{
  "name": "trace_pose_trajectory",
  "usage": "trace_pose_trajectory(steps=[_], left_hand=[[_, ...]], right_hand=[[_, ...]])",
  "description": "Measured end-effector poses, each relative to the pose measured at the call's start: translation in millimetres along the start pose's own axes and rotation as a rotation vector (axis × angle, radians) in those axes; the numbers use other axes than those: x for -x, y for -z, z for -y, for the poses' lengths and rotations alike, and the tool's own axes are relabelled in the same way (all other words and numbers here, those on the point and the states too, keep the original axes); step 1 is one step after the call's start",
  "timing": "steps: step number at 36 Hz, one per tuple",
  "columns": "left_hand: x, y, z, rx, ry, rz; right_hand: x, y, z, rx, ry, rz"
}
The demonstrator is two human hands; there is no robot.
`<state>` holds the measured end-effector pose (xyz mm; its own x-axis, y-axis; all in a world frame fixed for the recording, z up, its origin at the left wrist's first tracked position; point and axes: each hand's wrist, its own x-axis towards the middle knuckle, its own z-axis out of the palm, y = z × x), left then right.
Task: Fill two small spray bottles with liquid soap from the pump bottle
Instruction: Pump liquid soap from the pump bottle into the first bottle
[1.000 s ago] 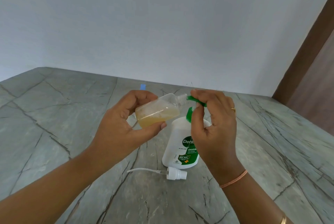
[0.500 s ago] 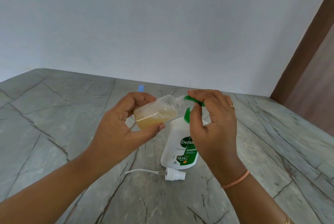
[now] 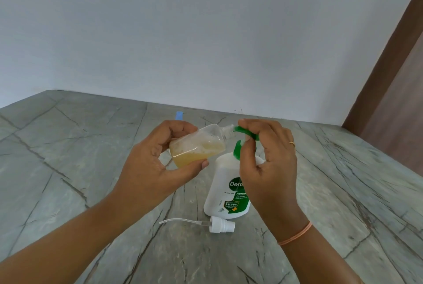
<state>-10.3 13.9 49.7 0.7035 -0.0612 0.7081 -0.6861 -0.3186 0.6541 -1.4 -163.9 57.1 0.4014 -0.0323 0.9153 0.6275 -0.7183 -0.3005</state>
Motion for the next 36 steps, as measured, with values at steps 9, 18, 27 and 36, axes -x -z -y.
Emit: trace_pose_trajectory(steps=[9, 18, 27, 36], left_hand=[[1, 0, -1, 0.019, 0.011, 0.003], [0, 0, -1, 0.02, 0.022, 0.006], [0, 0, -1, 0.013, 0.03, -0.005], [1, 0, 0, 0.007, 0.025, -0.005]], right_hand=[[-3, 3, 3, 0.002, 0.007, -0.002], [7, -4, -4, -0.012, 0.042, -0.041], [0, 1, 1, -0.002, 0.014, -0.018], [-2, 2, 1, 0.015, 0.029, -0.014]])
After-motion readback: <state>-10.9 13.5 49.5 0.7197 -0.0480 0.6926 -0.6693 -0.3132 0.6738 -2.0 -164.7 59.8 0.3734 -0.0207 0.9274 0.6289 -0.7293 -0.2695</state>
